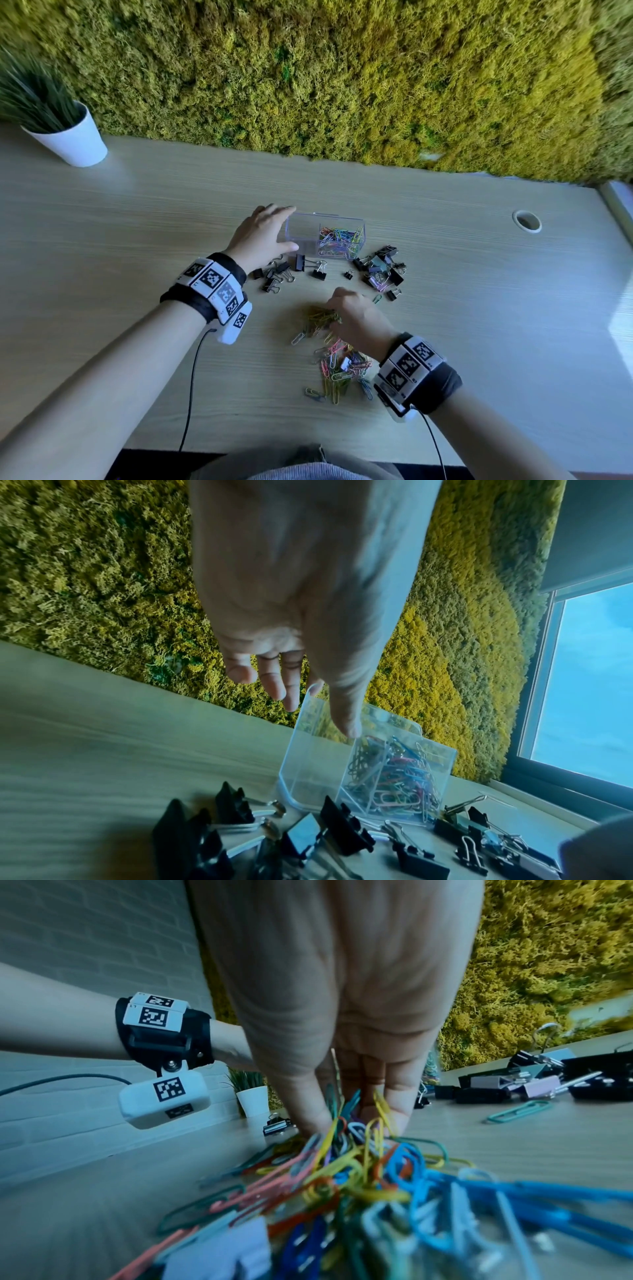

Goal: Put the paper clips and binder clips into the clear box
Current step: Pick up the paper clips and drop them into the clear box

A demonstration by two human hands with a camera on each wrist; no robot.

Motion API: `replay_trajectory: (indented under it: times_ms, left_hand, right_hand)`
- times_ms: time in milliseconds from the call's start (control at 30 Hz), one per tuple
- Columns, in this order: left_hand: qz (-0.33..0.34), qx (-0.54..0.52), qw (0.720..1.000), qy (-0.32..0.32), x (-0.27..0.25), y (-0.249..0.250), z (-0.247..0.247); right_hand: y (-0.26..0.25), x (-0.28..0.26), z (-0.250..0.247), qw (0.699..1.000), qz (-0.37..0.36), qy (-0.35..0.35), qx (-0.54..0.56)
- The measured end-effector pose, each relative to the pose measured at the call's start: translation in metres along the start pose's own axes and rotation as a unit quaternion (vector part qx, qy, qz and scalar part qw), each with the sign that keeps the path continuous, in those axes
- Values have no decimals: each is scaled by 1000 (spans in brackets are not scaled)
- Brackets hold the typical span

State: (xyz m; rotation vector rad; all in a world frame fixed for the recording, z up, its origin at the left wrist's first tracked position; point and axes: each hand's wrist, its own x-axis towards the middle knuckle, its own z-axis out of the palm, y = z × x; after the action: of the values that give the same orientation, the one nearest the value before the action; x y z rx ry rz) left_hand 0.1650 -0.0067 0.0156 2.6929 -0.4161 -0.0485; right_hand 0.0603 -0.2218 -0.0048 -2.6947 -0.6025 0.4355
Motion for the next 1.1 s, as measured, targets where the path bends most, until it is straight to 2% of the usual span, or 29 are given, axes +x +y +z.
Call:
replay_trajectory:
  times_ms: [333, 467, 600, 800, 1000, 1100]
  left_hand:
    - [-13, -41, 999, 25, 0, -2, 5]
    - [-18, -55, 998, 27, 1, -3, 6]
    - [-21, -58, 998, 20, 2, -4, 6]
    - [-24, -64, 998, 12, 3, -4, 5]
    - [-24, -69, 997, 13, 4, -5, 5]
    - [-24, -70, 997, 15, 4, -5, 6]
  right_hand:
    - [17, 7, -27, 982, 75, 73, 157]
    - [24, 7, -34, 976, 91, 71, 187]
    - [30, 17, -53, 968, 83, 110, 211]
    - [35, 51, -98, 943, 43, 242, 223]
    - [34, 80, -86, 939, 35, 270, 209]
    - [38, 78, -74, 946, -10, 288, 151]
